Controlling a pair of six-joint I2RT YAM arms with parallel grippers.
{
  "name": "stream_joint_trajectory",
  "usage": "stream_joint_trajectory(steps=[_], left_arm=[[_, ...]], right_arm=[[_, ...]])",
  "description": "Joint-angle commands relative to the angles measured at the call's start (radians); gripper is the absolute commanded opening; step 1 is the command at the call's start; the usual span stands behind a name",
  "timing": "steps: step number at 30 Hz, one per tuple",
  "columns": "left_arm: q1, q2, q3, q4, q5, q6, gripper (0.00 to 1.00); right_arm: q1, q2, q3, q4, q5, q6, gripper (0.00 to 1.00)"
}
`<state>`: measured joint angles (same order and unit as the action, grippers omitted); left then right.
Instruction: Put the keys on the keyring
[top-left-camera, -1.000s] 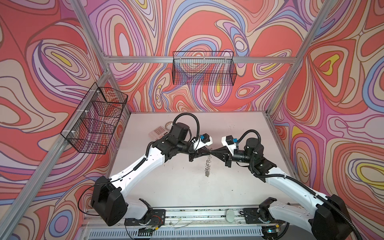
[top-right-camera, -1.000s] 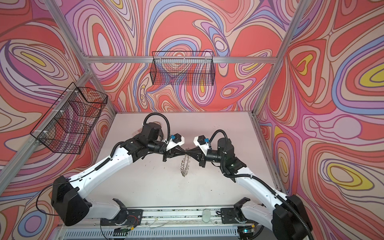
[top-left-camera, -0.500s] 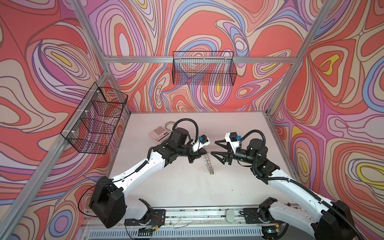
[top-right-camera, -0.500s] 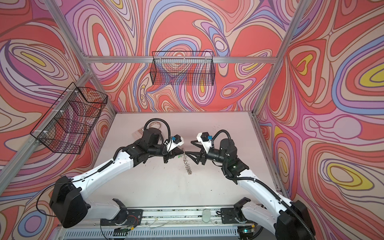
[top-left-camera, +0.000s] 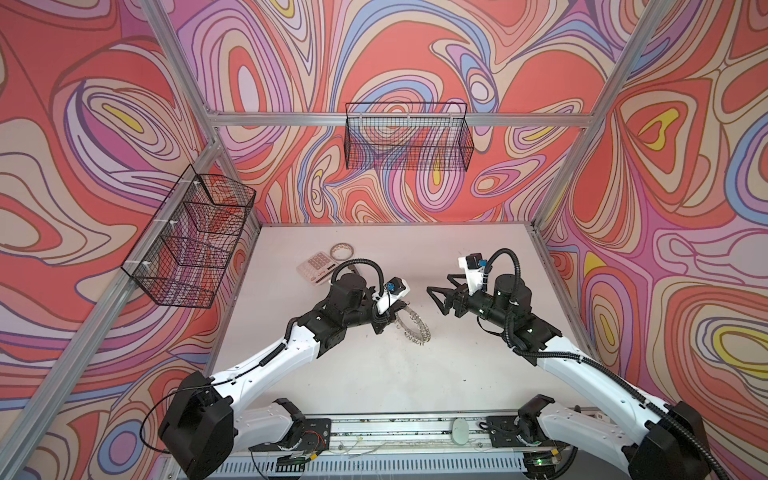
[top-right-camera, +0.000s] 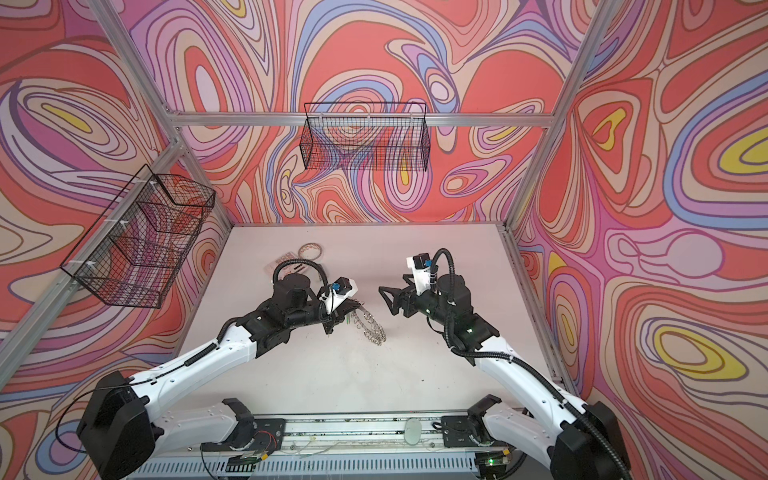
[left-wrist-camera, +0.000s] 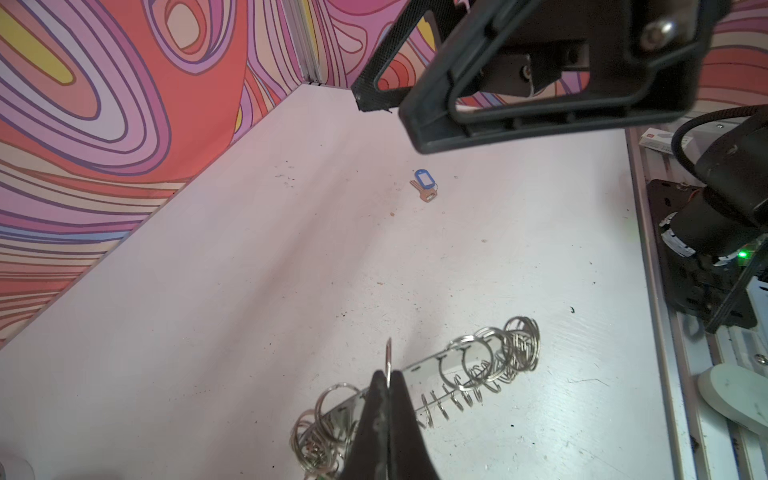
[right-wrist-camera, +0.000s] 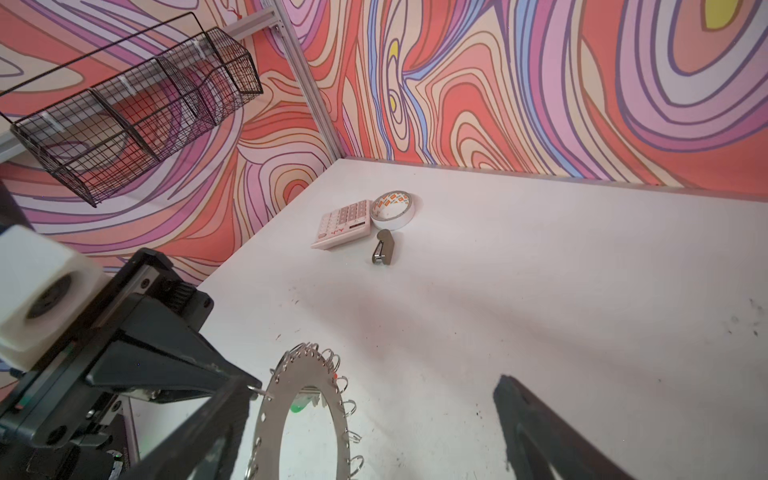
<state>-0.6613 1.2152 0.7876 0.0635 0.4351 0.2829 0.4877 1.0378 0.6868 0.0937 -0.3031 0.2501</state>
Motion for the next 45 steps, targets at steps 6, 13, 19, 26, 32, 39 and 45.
stream_joint_trajectory(steps=[6, 13, 19, 26, 32, 39, 45], left_arm=[[-0.006, 0.02, 0.116, -0.104, -0.021, -0.17, 0.0], [-0.007, 0.032, 0.152, -0.188, 0.044, -0.321, 0.0], [-0.007, 0.073, 0.24, -0.295, 0.06, -0.431, 0.0], [-0.006, 0.135, 0.324, -0.398, 0.076, -0.511, 0.0], [-0.007, 0.178, 0.361, -0.429, 0.1, -0.514, 0.0], [-0.006, 0.191, 0.347, -0.403, 0.105, -0.488, 0.0], [-0.007, 0.145, 0.281, -0.305, 0.103, -0.434, 0.0]], right_arm=[[0.001, -0.001, -0.015, -0.037, 0.045, 0.065, 0.98], [0.001, -0.001, -0.051, -0.023, 0.128, 0.088, 0.98], [0.0, 0.017, -0.044, -0.022, 0.072, 0.09, 0.98], [0.001, 0.025, -0.039, -0.024, 0.035, 0.083, 0.98], [0.001, 0.033, -0.032, -0.027, 0.009, 0.08, 0.97], [-0.021, 0.039, -0.024, -0.043, 0.076, 0.105, 0.96], [-0.037, 0.029, -0.028, -0.047, 0.07, 0.108, 0.96]])
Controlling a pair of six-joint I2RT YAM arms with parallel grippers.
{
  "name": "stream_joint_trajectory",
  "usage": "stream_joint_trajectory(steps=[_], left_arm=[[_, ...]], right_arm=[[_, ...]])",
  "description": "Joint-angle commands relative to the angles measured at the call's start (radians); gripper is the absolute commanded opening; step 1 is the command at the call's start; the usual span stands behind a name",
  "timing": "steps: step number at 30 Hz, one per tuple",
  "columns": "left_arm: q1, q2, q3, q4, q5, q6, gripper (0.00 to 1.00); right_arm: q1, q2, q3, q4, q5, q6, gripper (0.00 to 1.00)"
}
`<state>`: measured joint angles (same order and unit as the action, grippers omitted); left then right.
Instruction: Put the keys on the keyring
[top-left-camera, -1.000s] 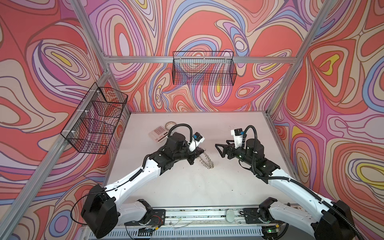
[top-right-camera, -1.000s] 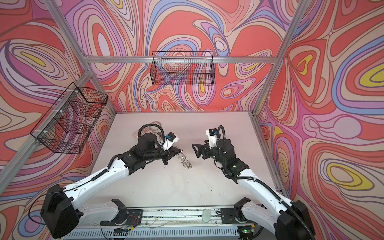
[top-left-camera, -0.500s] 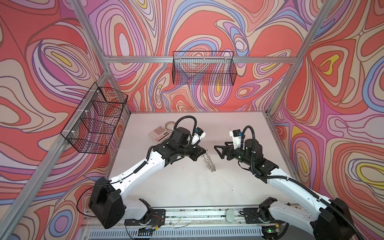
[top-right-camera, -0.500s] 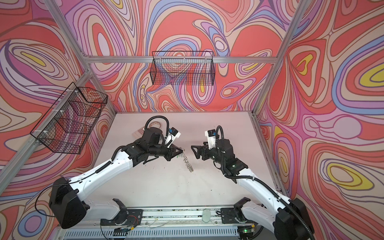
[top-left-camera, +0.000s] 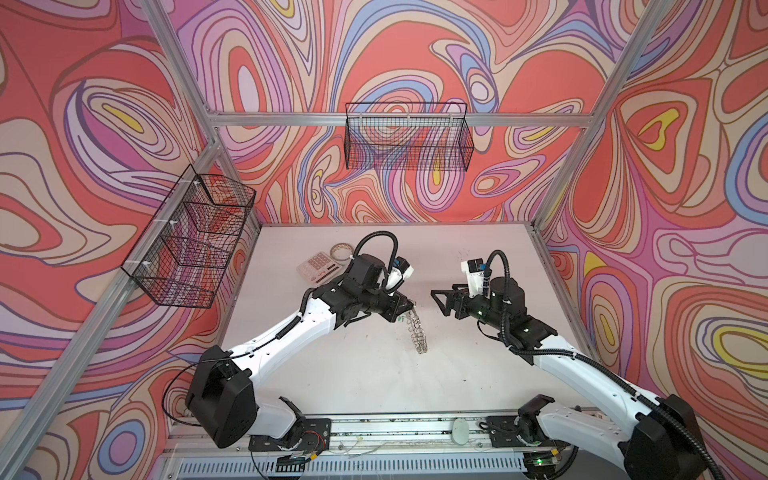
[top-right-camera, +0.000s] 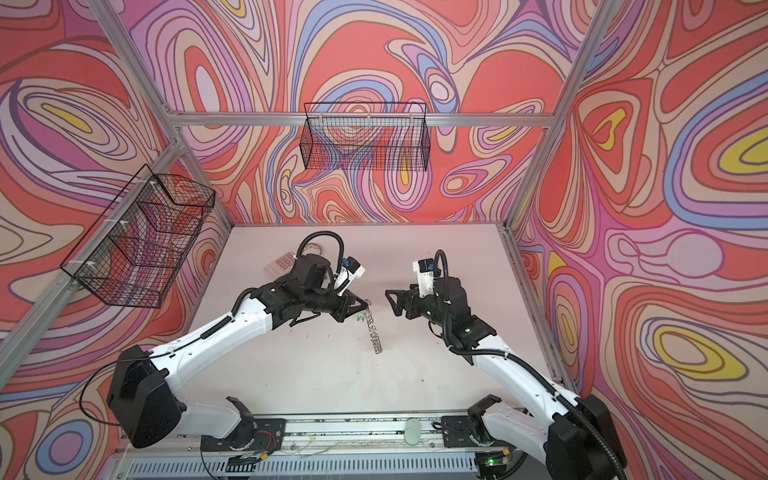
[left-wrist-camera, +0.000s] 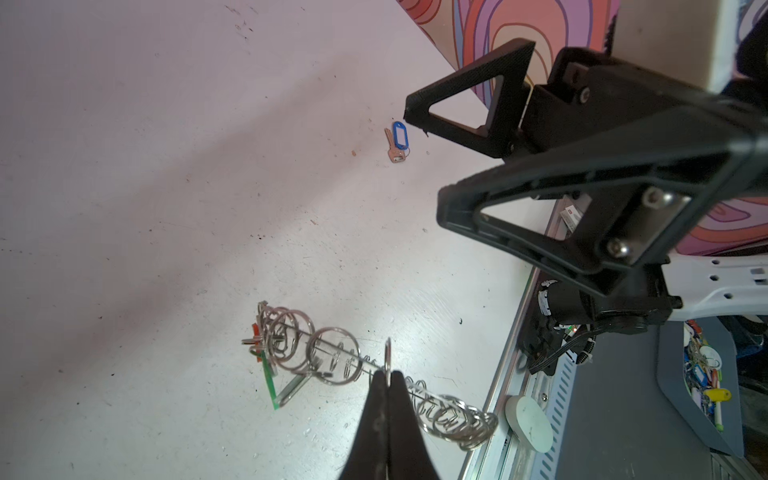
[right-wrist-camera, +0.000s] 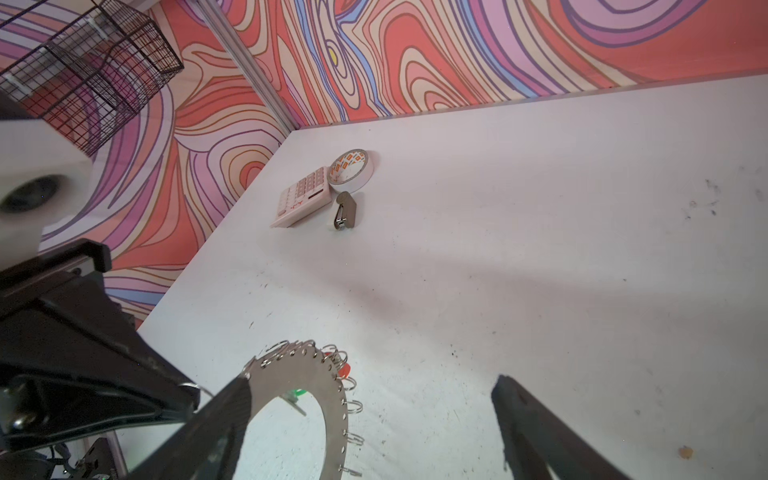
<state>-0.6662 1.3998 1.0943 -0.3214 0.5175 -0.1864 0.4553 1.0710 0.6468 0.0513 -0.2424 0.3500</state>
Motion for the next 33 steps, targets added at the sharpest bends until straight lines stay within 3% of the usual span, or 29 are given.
stream_joint_trajectory(steps=[1, 8, 14, 22, 29, 33], left_arm=[[-0.001, -0.049, -0.041, 0.103, 0.029, 0.047, 0.0], [0.001, -0.115, -0.136, 0.307, 0.136, 0.033, 0.0], [0.024, -0.14, -0.216, 0.495, 0.203, -0.029, 0.0], [0.033, -0.13, -0.263, 0.639, 0.255, -0.085, 0.0], [0.033, -0.124, -0.289, 0.722, 0.278, -0.119, 0.0], [0.033, -0.128, -0.304, 0.755, 0.277, -0.132, 0.0]], right_arm=[[-0.005, -0.009, 0.01, 0.001, -0.006, 0.004, 0.96], [-0.006, 0.027, 0.023, 0.04, -0.261, -0.016, 0.73], [-0.004, 0.017, 0.001, 0.171, -0.408, 0.035, 0.69], [-0.004, 0.03, 0.003, 0.19, -0.531, 0.077, 0.45], [-0.006, 0.022, -0.014, 0.266, -0.572, 0.138, 0.35], [-0.005, 0.033, -0.012, 0.278, -0.586, 0.145, 0.23]])
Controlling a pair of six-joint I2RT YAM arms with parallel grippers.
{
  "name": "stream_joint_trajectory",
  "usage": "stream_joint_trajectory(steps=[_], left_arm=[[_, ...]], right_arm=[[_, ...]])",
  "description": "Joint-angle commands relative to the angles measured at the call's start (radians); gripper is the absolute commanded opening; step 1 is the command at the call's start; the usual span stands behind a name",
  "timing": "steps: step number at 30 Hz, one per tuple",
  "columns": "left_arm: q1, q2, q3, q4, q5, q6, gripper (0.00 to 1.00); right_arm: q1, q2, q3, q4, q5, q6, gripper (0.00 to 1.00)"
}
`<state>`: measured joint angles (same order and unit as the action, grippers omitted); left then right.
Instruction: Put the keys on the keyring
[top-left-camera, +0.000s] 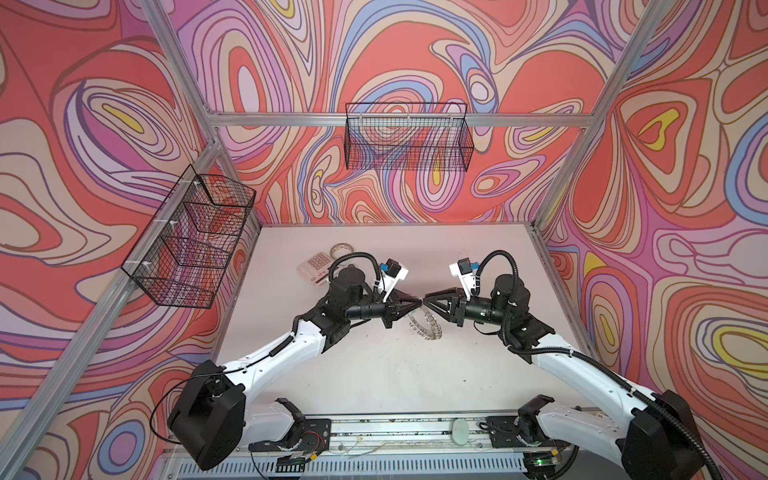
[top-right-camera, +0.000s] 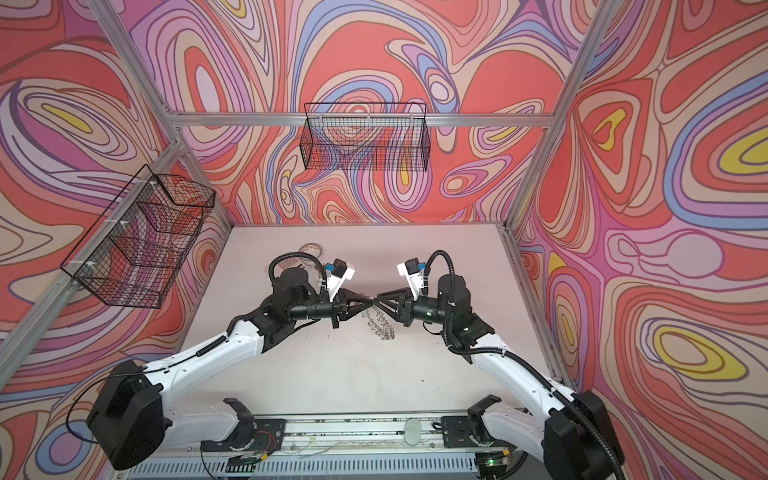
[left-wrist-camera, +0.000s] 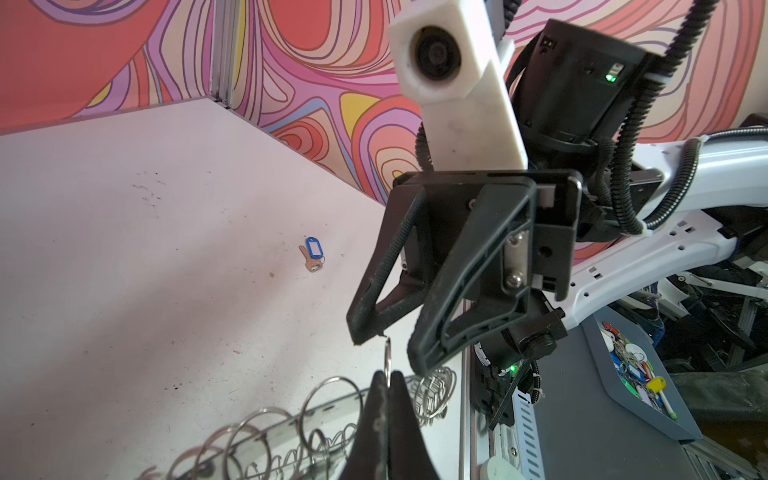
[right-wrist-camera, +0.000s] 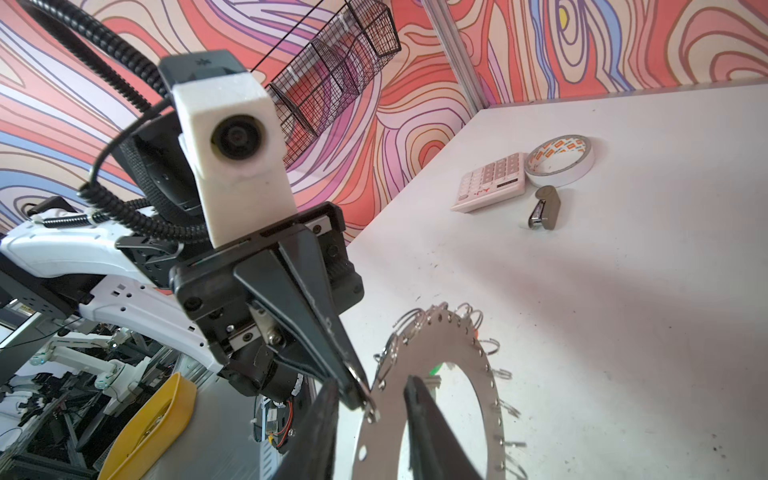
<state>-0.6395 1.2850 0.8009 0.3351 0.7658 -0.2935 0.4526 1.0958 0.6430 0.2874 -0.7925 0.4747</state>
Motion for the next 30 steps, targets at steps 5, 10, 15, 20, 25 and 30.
stream_joint_trajectory(steps=[5, 10, 15, 20, 25, 30], left_arm=[[0.006, -0.015, -0.02, 0.114, 0.037, -0.039, 0.0], [0.006, -0.018, -0.033, 0.142, 0.039, -0.051, 0.0], [0.006, -0.006, -0.04, 0.173, 0.056, -0.07, 0.0], [0.006, 0.003, -0.04, 0.187, 0.061, -0.07, 0.0], [0.006, 0.016, -0.037, 0.193, 0.067, -0.073, 0.0], [0.006, 0.026, -0.038, 0.199, 0.068, -0.076, 0.0]], right_arm=[[-0.002, 0.015, -0.015, 0.057, -0.045, 0.03, 0.12], [-0.002, 0.021, -0.024, 0.067, -0.057, 0.035, 0.07], [-0.002, 0.035, -0.028, 0.068, -0.071, 0.034, 0.11], [-0.002, 0.048, -0.026, 0.074, -0.086, 0.034, 0.11], [-0.002, 0.063, -0.029, 0.089, -0.104, 0.039, 0.11], [-0.002, 0.079, -0.035, 0.108, -0.131, 0.052, 0.13]])
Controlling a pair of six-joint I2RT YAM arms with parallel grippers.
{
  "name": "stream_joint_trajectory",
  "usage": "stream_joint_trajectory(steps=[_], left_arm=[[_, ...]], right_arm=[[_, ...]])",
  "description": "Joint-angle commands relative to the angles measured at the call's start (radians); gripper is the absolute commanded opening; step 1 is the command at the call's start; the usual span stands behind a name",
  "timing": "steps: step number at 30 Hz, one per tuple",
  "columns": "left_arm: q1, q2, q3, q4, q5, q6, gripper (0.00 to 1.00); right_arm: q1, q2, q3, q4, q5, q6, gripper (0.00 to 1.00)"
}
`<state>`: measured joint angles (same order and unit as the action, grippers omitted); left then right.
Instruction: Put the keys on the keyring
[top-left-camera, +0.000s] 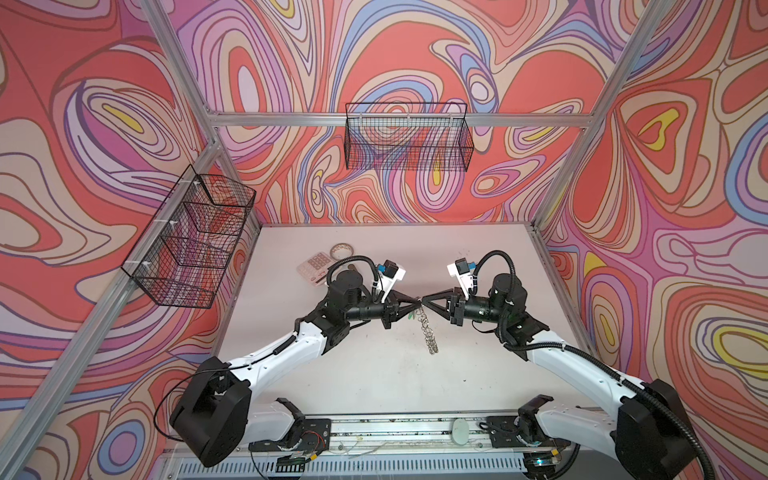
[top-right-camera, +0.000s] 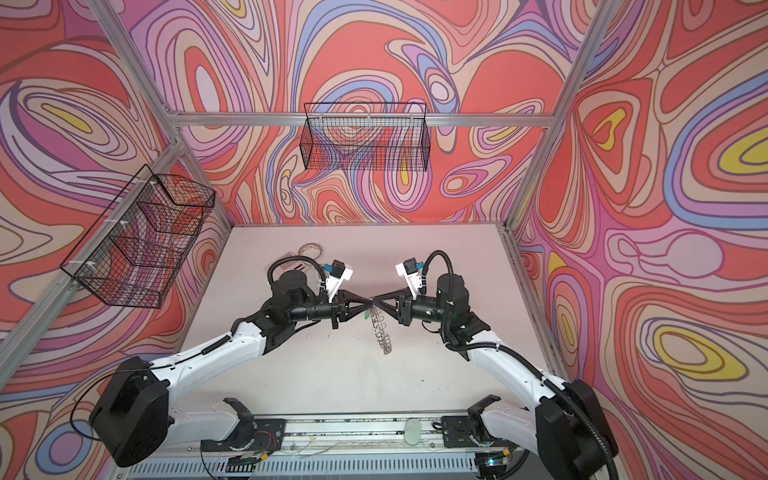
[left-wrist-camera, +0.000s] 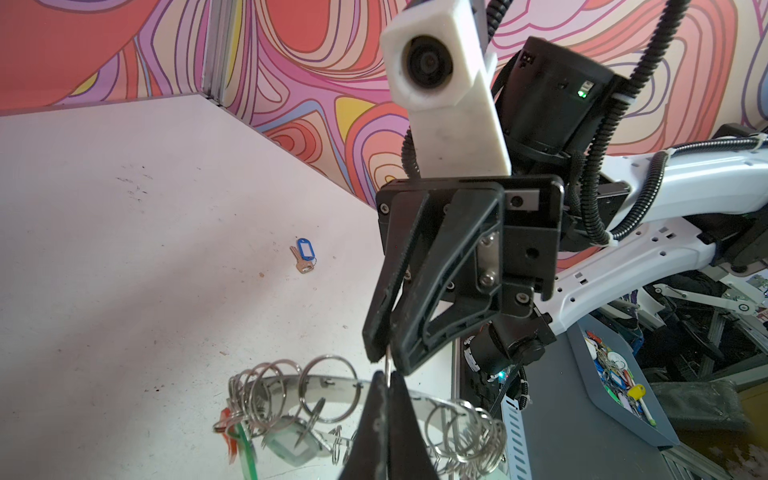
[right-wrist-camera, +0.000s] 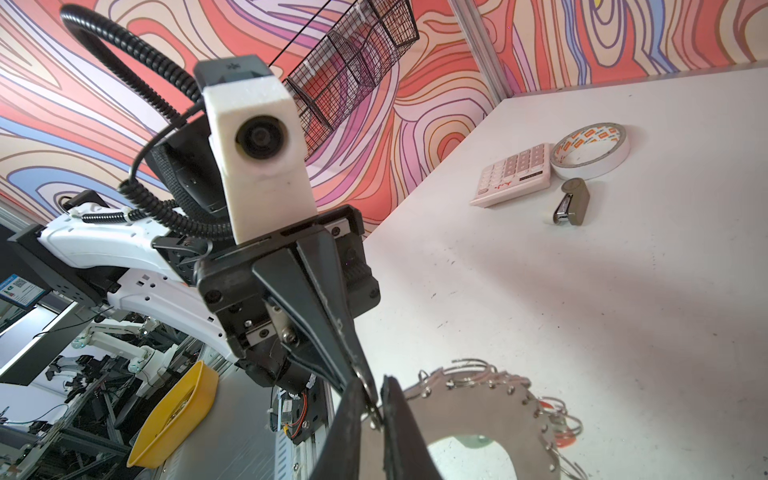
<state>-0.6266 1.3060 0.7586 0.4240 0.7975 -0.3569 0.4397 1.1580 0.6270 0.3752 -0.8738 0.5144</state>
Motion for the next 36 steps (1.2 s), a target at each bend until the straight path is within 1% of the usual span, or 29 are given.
stream_joint_trajectory(steps=[1, 10, 14, 19, 21, 22, 26, 29, 33, 36], left_arm=[[-0.007, 0.007, 0.005, 0.112, 0.035, -0.013, 0.0], [-0.007, 0.025, 0.011, 0.114, 0.044, -0.015, 0.0], [-0.007, 0.032, 0.011, 0.13, 0.052, -0.022, 0.0], [-0.007, 0.047, 0.013, 0.148, 0.066, -0.032, 0.0], [-0.007, 0.052, 0.013, 0.154, 0.068, -0.035, 0.0], [-0.007, 0.053, 0.012, 0.156, 0.069, -0.037, 0.0], [-0.003, 0.056, 0.01, 0.159, 0.064, -0.038, 0.0], [0.005, 0.05, 0.01, 0.154, 0.061, -0.048, 0.0], [0.013, 0.015, 0.028, 0.049, 0.017, -0.022, 0.19], [0.022, -0.017, 0.029, 0.001, -0.011, -0.015, 0.31]], right_arm=[[0.011, 0.017, -0.021, 0.024, -0.053, 0.016, 0.12], [0.013, 0.028, -0.025, 0.048, -0.076, 0.028, 0.13], [0.014, 0.032, -0.027, 0.053, -0.087, 0.03, 0.12], [0.021, 0.035, -0.026, 0.054, -0.1, 0.03, 0.07], [0.023, 0.037, -0.024, 0.052, -0.106, 0.03, 0.03], [0.023, 0.037, -0.024, 0.05, -0.108, 0.03, 0.0], [0.025, 0.033, -0.02, 0.035, -0.105, 0.021, 0.0], [0.024, 0.024, -0.01, -0.018, -0.062, -0.019, 0.0], [0.025, 0.013, -0.004, -0.032, -0.017, -0.038, 0.0], [0.025, 0.001, 0.004, -0.035, 0.019, -0.044, 0.0]])
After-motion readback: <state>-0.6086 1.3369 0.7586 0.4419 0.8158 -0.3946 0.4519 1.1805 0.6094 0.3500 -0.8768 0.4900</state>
